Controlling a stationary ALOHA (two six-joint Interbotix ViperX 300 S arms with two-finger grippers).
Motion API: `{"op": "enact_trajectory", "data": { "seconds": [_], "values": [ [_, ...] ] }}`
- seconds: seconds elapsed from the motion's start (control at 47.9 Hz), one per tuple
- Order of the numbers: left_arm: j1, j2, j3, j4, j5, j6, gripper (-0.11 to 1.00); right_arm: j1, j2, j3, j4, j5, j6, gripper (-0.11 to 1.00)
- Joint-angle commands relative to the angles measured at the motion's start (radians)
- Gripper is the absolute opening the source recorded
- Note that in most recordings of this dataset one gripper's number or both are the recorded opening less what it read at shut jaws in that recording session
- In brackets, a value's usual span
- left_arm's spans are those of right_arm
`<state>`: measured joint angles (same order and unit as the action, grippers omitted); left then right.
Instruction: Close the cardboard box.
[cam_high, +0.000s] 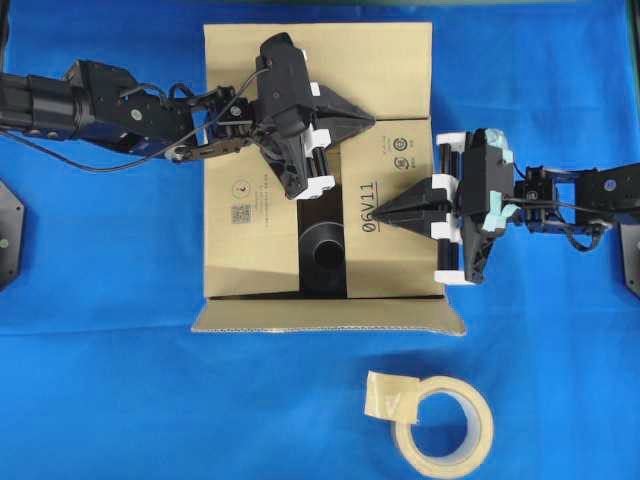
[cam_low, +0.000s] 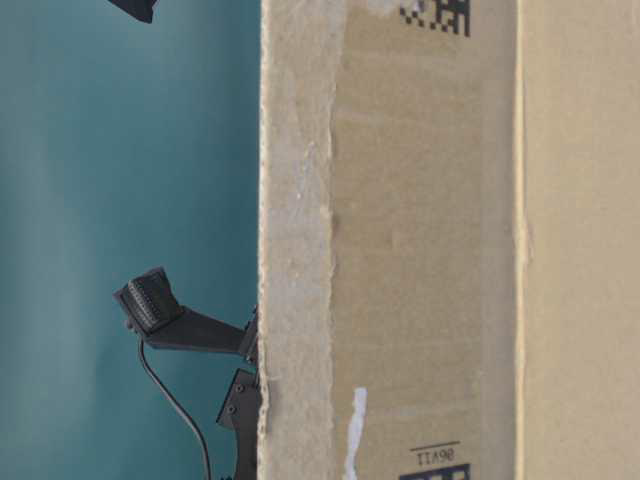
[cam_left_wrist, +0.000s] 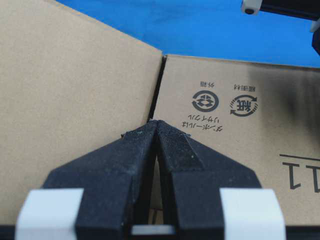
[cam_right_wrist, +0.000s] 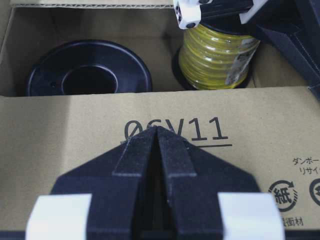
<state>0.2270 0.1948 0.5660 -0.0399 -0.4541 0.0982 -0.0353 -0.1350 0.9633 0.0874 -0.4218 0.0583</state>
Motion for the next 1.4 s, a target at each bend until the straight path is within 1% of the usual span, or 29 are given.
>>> {"op": "enact_trajectory", "data": {
  "seconds": [0.0,0.188,0.334,0.417,0.563,0.709,0.876,1.001,1.148,1.377],
  "values": [
    [0.005,-0.011,-0.011,0.002,-0.005,-0.002,0.0,0.003,-0.008,-0.017,0.003,-0.008,0.002,0.0],
    [0.006,-0.011,-0.009,0.002,-0.005,-0.002,0.0,0.015,-0.043,-0.028,0.003,0.031,0.003,0.0],
    [0.005,-0.014,-0.002,0.002,-0.005,-0.002,0.0,0.037,-0.14,-0.041,0.003,0.094,0.002,0.0],
    [0.006,-0.014,0.0,0.002,-0.005,-0.002,0.0,0.061,-0.215,-0.044,0.003,0.13,0.002,0.0],
    [0.005,-0.015,0.002,0.002,-0.005,-0.003,0.0,0.135,-0.324,-0.038,0.003,0.152,0.002,0.0],
    [0.005,-0.015,0.005,0.002,-0.003,-0.003,0.0,0.242,-0.396,-0.026,0.0,0.147,-0.002,0.0],
    [0.005,-0.015,0.008,0.002,-0.003,-0.003,0.0,0.345,-0.39,-0.023,-0.009,0.14,-0.011,0.0],
    [0.005,-0.017,0.009,0.002,-0.005,-0.003,0.0,0.41,-0.35,-0.021,-0.035,0.147,-0.011,0.0],
    [0.006,-0.017,0.011,0.002,-0.003,-0.003,0.0,0.443,-0.293,-0.011,-0.037,0.146,-0.011,0.0],
    [0.005,-0.017,0.012,0.002,-0.003,-0.011,0.0,0.448,-0.244,0.012,-0.034,0.133,-0.009,0.0]
  ]
}}
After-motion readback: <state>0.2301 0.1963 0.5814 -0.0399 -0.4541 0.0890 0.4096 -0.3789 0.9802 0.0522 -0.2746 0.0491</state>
